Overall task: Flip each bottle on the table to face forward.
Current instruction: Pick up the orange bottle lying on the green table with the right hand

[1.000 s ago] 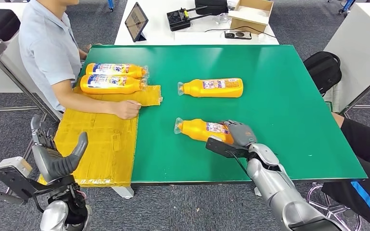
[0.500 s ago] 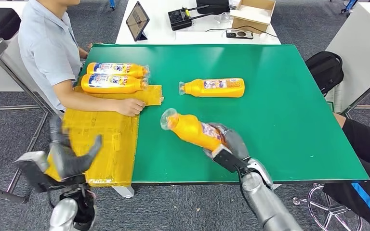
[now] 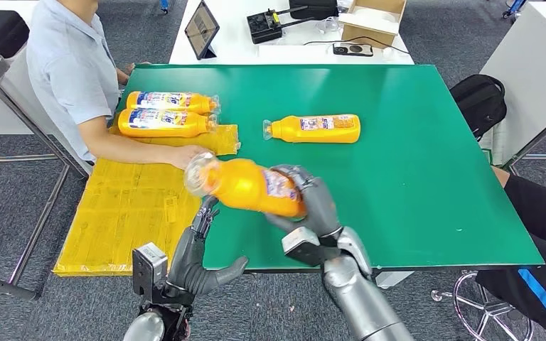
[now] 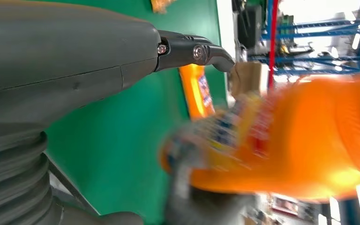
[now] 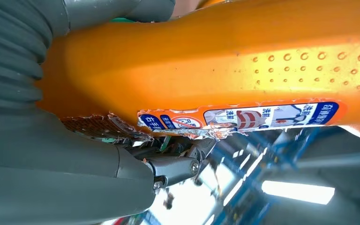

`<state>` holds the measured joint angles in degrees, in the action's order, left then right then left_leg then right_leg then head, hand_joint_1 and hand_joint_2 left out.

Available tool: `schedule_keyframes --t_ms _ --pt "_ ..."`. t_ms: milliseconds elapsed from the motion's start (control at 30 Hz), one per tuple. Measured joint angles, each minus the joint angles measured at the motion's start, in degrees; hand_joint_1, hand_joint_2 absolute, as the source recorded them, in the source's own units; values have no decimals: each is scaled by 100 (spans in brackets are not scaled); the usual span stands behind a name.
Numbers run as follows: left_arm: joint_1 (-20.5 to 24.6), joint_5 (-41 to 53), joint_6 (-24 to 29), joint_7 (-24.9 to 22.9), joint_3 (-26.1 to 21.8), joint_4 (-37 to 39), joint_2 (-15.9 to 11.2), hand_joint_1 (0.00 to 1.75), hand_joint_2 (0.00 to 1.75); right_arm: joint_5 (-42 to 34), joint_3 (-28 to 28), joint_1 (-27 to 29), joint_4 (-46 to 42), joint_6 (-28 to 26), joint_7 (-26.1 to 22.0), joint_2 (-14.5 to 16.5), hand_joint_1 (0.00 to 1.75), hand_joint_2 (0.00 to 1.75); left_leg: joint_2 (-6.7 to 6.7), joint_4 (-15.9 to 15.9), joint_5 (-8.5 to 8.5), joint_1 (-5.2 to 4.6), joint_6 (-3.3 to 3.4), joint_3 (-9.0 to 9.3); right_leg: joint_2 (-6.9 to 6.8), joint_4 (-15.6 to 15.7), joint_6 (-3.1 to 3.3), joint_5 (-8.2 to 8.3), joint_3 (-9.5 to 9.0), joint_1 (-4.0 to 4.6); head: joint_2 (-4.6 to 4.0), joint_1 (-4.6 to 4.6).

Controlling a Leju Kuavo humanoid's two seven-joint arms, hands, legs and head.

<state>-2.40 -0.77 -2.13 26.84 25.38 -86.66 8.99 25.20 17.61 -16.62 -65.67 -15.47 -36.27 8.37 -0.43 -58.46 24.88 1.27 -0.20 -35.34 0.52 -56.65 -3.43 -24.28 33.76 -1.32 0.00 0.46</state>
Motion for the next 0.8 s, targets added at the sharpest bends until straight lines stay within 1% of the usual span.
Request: schedule_keyframes --t_ms 100,233,333,500,633,667,767,800 --pt "-4 -407 -99 66 31 -115 -14 0 175 -25 282 -74 422 -14 -38 139 175 175 0 0 0 0 0 -1 -1 0 0 0 0 -1 0 1" --pt "6 -424 195 90 35 -259 -11 0 175 -16 545 -125 840 -97 -104 289 175 175 -2 0 -1 -3 0 -2 -2 0 0 0 0 -4 0 0" --pt "52 -529 293 -10 35 -282 -9 0 175 57 715 -130 980 -173 -110 380 175 175 -2 0 -1 -4 0 -3 -2 0 0 0 1 -4 0 0" --pt "173 -884 231 -151 46 -234 8 0 175 85 1026 -186 1093 -219 -89 512 175 175 -1 0 -1 -3 0 -3 -1 0 0 0 5 -3 0 1" --pt "300 -840 233 -203 80 -131 21 0 175 73 1191 -261 1146 -285 -73 552 175 175 -1 0 -1 -3 0 -3 -1 0 0 0 3 -3 0 0" --pt "334 -813 244 -220 101 -95 24 35 175 60 1224 -271 1150 -295 -71 553 175 175 -1 0 -1 -3 0 -3 -1 0 0 0 3 -3 0 0" --pt "382 -782 278 -189 154 -21 54 165 175 -43 1318 -280 1148 -251 -31 563 175 175 -1 -1 -1 -4 0 -3 -1 0 0 0 3 -4 0 0" --pt "383 -784 290 -140 160 -9 68 174 175 -84 1344 -280 1144 -222 -3 565 175 175 -1 -1 -1 -4 0 -4 -1 0 0 0 3 -4 0 1"
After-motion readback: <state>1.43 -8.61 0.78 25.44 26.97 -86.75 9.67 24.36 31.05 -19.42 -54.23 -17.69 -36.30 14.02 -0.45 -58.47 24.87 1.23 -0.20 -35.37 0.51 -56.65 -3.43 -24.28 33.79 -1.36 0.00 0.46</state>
